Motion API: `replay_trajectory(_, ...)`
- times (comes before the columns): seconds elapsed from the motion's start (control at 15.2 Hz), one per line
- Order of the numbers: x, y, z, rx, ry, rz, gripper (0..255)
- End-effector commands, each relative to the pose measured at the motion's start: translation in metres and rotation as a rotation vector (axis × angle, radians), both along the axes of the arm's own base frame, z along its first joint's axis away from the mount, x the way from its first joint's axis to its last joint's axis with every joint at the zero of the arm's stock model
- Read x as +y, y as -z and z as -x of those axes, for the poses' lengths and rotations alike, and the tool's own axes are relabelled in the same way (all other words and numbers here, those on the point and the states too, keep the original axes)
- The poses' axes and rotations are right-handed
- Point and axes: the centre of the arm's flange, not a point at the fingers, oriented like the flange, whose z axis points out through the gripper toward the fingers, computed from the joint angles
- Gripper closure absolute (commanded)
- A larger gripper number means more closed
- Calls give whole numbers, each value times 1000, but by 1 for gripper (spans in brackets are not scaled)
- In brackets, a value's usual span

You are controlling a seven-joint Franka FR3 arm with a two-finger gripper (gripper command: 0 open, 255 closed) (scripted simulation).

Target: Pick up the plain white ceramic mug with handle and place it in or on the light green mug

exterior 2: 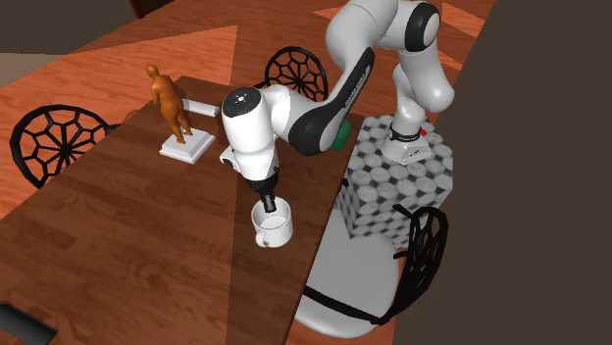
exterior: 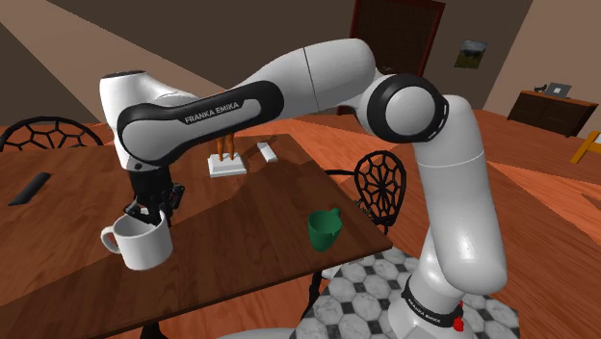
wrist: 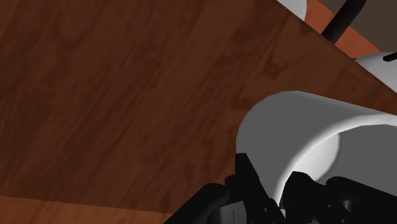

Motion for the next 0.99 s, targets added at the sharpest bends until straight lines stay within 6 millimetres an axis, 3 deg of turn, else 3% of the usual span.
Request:
replay_trajectory(0.0,2,-11,0,0,0,0,255)
replay_trajectory(0.92,2,-85,0,0,0,0,255)
